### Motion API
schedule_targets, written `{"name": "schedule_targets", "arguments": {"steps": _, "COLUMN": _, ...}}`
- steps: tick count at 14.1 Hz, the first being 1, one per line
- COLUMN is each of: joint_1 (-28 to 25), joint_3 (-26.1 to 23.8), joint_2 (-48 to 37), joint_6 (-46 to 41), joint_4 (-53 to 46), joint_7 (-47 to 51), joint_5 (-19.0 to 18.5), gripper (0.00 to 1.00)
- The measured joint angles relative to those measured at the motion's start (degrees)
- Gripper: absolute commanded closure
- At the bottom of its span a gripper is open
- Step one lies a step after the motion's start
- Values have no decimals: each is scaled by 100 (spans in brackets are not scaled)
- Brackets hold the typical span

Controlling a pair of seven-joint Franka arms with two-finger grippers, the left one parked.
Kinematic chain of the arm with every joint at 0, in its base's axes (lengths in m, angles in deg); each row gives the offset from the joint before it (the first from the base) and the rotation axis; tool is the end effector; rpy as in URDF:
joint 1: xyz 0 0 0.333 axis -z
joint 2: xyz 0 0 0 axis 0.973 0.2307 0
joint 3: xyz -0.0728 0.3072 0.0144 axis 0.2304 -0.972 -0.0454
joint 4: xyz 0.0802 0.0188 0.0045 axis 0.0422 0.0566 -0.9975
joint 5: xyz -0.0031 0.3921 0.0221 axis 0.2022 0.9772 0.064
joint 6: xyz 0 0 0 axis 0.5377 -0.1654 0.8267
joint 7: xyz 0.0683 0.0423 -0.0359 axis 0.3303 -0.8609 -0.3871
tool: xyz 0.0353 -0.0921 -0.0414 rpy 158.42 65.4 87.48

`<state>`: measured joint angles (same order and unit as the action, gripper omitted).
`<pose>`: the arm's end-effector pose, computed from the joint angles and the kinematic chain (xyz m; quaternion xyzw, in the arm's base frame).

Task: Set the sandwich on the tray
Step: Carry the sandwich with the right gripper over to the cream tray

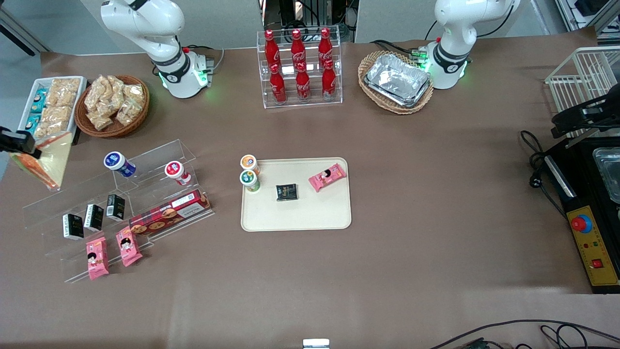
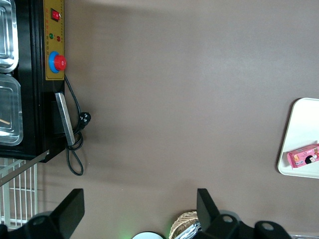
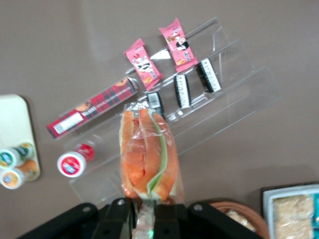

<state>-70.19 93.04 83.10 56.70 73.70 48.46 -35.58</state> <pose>0.5212 -0.1183 0.5987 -0.9981 0.0602 0.0059 0.0067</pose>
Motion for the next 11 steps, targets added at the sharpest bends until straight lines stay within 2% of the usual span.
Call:
{"name": "schedule_targets", "arguments": {"steps": 6, "joint_1": -366, "joint_3": -887, "joint_2": 312, "joint_6": -30, "joint_4": -147, "joint_7": 3036, "joint_5": 91, "gripper": 100}}
{"name": "schedule_targets", "arguments": {"steps": 11, "joint_1": -1175, "joint_3": -1022, "joint_2": 639, "joint_6": -31, "joint_4": -197, "joint_7": 5360, "joint_5": 194, "gripper": 100}}
